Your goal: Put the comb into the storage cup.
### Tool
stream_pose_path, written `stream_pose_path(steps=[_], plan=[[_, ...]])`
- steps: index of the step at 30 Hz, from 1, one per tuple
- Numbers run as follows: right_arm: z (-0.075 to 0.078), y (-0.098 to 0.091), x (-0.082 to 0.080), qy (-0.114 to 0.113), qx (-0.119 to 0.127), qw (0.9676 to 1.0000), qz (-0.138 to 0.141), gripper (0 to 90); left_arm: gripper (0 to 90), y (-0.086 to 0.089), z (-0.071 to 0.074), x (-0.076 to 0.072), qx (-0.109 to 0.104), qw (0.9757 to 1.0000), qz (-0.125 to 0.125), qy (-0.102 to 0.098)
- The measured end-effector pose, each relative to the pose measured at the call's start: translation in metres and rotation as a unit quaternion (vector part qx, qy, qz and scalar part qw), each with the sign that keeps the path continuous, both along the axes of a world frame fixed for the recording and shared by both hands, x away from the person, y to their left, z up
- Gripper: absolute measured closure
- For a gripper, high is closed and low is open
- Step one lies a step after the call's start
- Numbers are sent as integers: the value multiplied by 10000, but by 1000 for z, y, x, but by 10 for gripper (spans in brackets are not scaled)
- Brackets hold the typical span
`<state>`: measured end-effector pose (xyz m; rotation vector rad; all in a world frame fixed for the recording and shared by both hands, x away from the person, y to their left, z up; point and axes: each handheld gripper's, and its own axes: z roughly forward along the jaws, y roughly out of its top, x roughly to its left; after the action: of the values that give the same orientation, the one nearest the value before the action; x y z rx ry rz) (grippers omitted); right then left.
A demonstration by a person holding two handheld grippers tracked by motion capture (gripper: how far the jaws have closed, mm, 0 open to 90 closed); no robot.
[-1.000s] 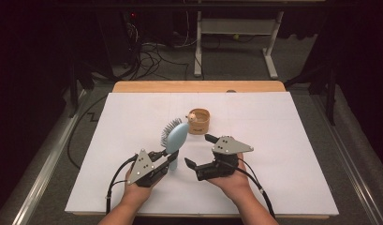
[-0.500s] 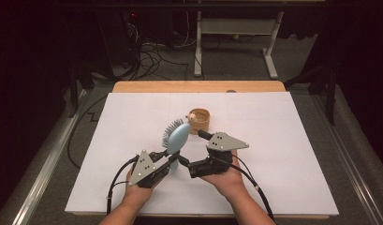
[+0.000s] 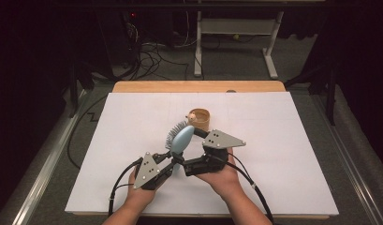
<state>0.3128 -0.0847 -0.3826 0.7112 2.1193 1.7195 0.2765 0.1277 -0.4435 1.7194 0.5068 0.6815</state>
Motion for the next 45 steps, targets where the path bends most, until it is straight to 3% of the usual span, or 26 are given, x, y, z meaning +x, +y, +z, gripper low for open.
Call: stream_pose_path(steps=[10,22,28,45], plan=[[7,2,2,46,177,9998,-48,35,777,-5,-3,0,87,9998,165,20],[8,3,4,118,312,9994,-84,123,776,-5,-3,1,48,9997,235,22],[9,2,4,93,321,9994,-58,197,776,-4,-3,3,18,9996,258,67],[16,4,1,153,164,9996,-142,207,760,-1,-2,4,-118,9998,138,120]])
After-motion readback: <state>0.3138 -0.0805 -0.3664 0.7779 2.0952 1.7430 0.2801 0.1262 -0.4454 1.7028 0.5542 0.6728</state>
